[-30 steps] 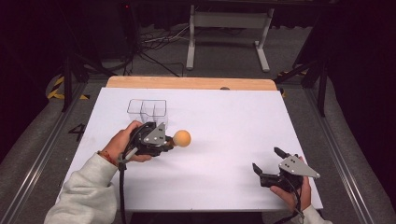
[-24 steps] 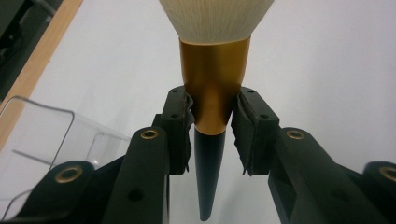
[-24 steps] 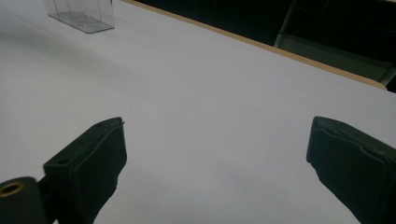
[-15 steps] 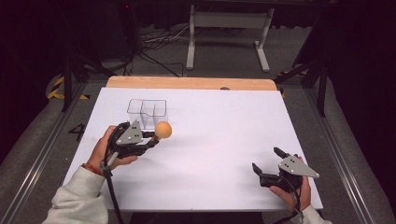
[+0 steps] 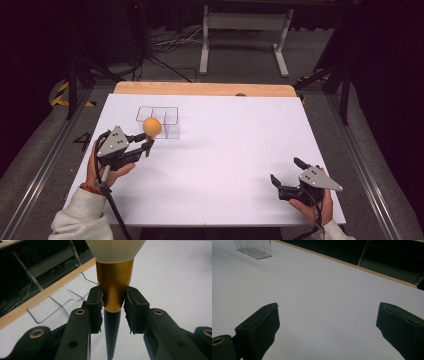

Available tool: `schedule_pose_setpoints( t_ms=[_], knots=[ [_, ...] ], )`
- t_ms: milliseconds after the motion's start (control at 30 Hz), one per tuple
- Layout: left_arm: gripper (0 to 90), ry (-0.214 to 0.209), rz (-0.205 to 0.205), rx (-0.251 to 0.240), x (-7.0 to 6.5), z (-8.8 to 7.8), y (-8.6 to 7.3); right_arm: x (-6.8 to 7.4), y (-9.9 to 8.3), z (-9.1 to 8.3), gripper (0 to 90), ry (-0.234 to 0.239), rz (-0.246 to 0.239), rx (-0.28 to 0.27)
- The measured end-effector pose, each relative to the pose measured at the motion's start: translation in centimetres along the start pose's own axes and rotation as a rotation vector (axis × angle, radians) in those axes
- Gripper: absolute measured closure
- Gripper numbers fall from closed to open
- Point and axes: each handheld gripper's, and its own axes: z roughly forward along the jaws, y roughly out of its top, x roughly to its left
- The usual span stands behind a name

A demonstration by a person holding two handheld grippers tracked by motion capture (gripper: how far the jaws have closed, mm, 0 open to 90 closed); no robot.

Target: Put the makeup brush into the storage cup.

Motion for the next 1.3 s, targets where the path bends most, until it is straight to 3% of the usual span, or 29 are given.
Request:
schedule_pose_setpoints(
  t_ms=[67,233,533,767,1300],
  knots=[
    [68.0,0.009,-0.026,-0.022,0.09,-0.14,-0.12,-0.02,-0.01,-0.01,5.6,-0.003,-0.001,-0.001],
    [68.0,0.009,-0.04,-0.035,0.01,-0.07,-0.18,-0.04,-0.01,0.0,5.6,-0.003,0.001,-0.003],
    [68.0,0.05,-0.083,-0.091,-0.17,0.02,0.06,-0.02,0.01,-0.01,5.7,-0.004,-0.001,-0.004],
    [68.0,0.107,-0.117,-0.131,0.09,-0.63,0.08,0.05,0.04,0.06,5.7,-0.004,-0.004,-0.005],
    [68.0,0.119,-0.145,-0.175,0.35,-0.62,0.55,0.17,0.02,0.16,5.8,-0.006,0.0,-0.002]
  ],
)
